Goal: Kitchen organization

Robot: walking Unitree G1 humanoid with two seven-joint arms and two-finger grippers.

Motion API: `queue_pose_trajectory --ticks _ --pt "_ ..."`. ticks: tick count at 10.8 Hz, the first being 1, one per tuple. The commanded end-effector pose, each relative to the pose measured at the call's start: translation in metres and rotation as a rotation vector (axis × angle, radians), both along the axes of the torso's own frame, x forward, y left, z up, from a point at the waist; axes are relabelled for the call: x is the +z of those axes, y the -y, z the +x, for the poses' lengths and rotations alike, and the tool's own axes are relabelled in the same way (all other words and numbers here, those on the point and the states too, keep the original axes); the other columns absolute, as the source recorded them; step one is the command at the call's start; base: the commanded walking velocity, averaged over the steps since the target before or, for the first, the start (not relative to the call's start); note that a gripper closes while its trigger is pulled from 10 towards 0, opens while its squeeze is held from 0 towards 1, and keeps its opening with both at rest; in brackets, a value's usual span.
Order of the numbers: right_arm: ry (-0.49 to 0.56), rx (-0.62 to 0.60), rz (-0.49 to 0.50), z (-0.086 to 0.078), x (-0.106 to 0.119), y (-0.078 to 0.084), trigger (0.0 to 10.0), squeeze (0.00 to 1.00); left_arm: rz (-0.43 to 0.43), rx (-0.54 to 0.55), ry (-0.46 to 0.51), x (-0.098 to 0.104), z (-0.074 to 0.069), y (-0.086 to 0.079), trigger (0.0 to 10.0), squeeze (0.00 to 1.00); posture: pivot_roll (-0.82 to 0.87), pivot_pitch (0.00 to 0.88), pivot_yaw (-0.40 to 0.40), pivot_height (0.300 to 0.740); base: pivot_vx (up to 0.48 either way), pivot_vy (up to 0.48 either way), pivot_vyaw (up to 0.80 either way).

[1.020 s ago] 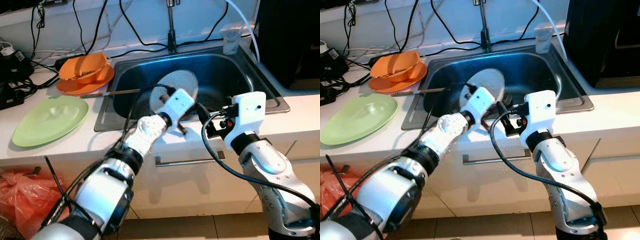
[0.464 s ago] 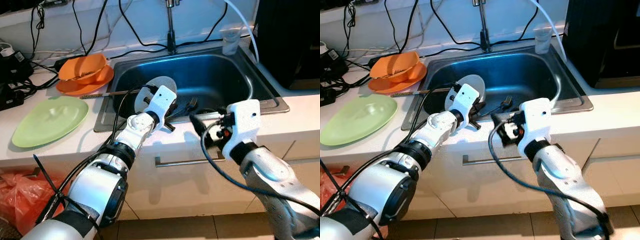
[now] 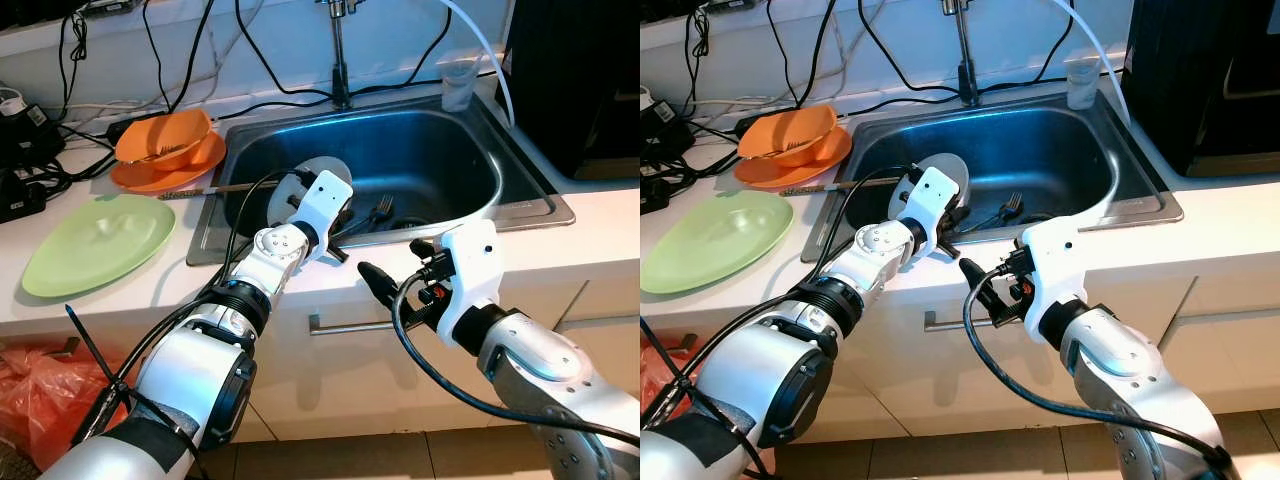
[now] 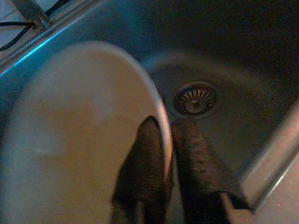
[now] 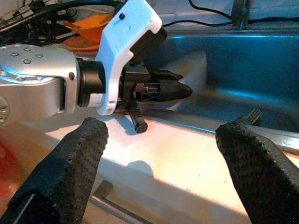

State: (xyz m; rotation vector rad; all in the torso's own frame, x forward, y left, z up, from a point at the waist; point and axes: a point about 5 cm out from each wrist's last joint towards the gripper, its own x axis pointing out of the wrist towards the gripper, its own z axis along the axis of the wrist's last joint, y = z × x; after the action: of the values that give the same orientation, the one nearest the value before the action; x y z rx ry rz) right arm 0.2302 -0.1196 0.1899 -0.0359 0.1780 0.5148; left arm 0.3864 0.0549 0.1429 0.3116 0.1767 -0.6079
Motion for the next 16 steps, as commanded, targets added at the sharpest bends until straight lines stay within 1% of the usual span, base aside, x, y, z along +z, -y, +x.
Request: queue_pose_trajectory --ticks 1,4,6,8,11,13,14,15,16 --pt "-0.013 0.035 0.008 -0.004 0.001 -0.005 10.0 0.0 0.032 0.01 -0.091 -0.019 -0.006 -0.007 10.0 1.0 -0.26 0.0 0.171 0.74 0.0 0.0 0.0" --pt "-0.014 0.038 0.001 -0.003 0.001 -0.004 10.0 0.0 0.026 0.022 -0.093 -0.019 -0.005 -0.01 10.0 1.0 -0.26 0.0 0.17 0.74 0.0 0.0 0.0" --pt "-0.016 0.041 -0.002 -0.001 0.0 -0.005 10.0 0.0 0.007 0.024 -0.089 -0.017 -0.004 -0.009 10.0 1.0 -0.26 0.0 0.166 0.74 0.0 0.0 0.0" --pt "-0.011 0.044 -0.005 0.003 0.0 -0.005 10.0 0.0 -0.053 0.006 -0.069 -0.008 -0.002 -0.004 10.0 1.0 -0.25 0.0 0.166 0.74 0.0 0.0 0.0" --pt "-0.002 0.047 -0.006 0.009 0.0 -0.006 10.0 0.0 -0.09 -0.048 0.012 0.009 0.001 0.005 10.0 1.0 -0.23 0.0 0.169 0.74 0.0 0.0 0.0" --pt "0.016 0.054 -0.001 0.015 0.001 -0.007 10.0 0.0 -0.169 -0.132 0.057 0.024 0.0 0.013 10.0 1.0 -0.22 0.0 0.171 0.74 0.0 0.0 0.0" --pt "0.023 0.058 0.0 0.016 0.002 -0.007 10.0 0.0 -0.189 -0.163 0.073 0.029 -0.001 0.017 10.0 1.0 -0.22 0.0 0.171 0.74 0.0 0.0 0.0" --pt "0.032 0.055 0.001 0.02 0.002 -0.007 10.0 0.0 -0.212 -0.191 0.111 0.038 -0.001 0.02 10.0 1.0 -0.21 0.0 0.168 0.74 0.0 0.0 0.0" --pt "0.044 0.053 -0.001 0.025 0.003 -0.007 10.0 0.0 -0.228 -0.203 0.199 0.052 -0.001 0.019 10.0 1.0 -0.19 0.0 0.16 0.74 0.0 0.0 0.0"
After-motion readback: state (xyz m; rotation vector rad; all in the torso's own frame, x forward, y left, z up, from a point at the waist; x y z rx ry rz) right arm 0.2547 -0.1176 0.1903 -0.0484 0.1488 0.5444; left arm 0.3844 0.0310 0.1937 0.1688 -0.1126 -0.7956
